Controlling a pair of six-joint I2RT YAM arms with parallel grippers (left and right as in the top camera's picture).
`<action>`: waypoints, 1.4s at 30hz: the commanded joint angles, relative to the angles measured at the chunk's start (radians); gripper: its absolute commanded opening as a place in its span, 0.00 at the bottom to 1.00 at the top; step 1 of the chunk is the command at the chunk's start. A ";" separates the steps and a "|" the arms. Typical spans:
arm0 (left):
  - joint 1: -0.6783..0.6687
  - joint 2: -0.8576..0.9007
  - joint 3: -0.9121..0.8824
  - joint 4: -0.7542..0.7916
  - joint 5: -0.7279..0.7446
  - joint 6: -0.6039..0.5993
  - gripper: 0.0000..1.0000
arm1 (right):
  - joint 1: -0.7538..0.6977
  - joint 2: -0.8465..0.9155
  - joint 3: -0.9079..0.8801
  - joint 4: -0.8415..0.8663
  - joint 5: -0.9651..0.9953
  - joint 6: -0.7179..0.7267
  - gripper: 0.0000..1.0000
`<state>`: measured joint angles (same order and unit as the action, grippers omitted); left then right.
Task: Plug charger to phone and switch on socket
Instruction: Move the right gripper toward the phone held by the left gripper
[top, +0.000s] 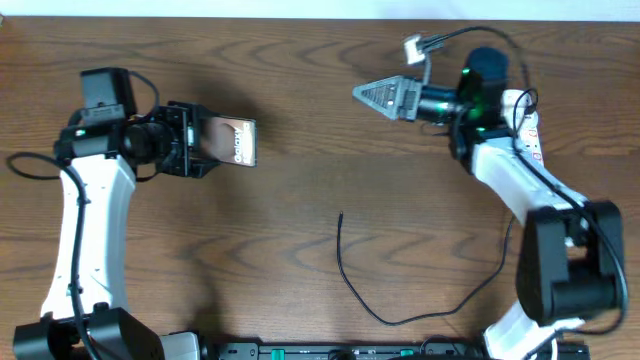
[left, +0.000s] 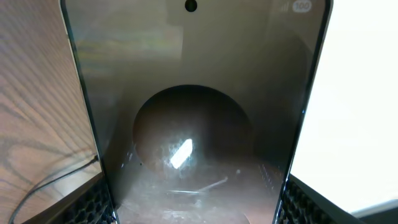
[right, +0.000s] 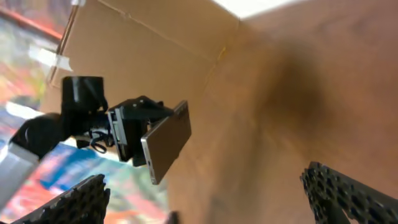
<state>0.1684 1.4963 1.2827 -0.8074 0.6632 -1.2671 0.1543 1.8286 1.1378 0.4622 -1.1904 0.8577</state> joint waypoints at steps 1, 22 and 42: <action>-0.050 -0.002 0.000 0.003 -0.128 -0.089 0.08 | 0.066 0.056 0.014 0.009 -0.047 0.142 0.99; -0.228 -0.002 0.000 0.013 -0.314 -0.222 0.07 | 0.339 0.081 0.014 0.010 0.110 0.129 0.99; -0.317 -0.002 0.000 0.035 -0.317 -0.265 0.07 | 0.413 0.081 0.014 0.008 0.180 0.112 0.87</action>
<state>-0.1440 1.4963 1.2827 -0.7776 0.3561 -1.5227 0.5545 1.9091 1.1381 0.4690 -1.0393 0.9817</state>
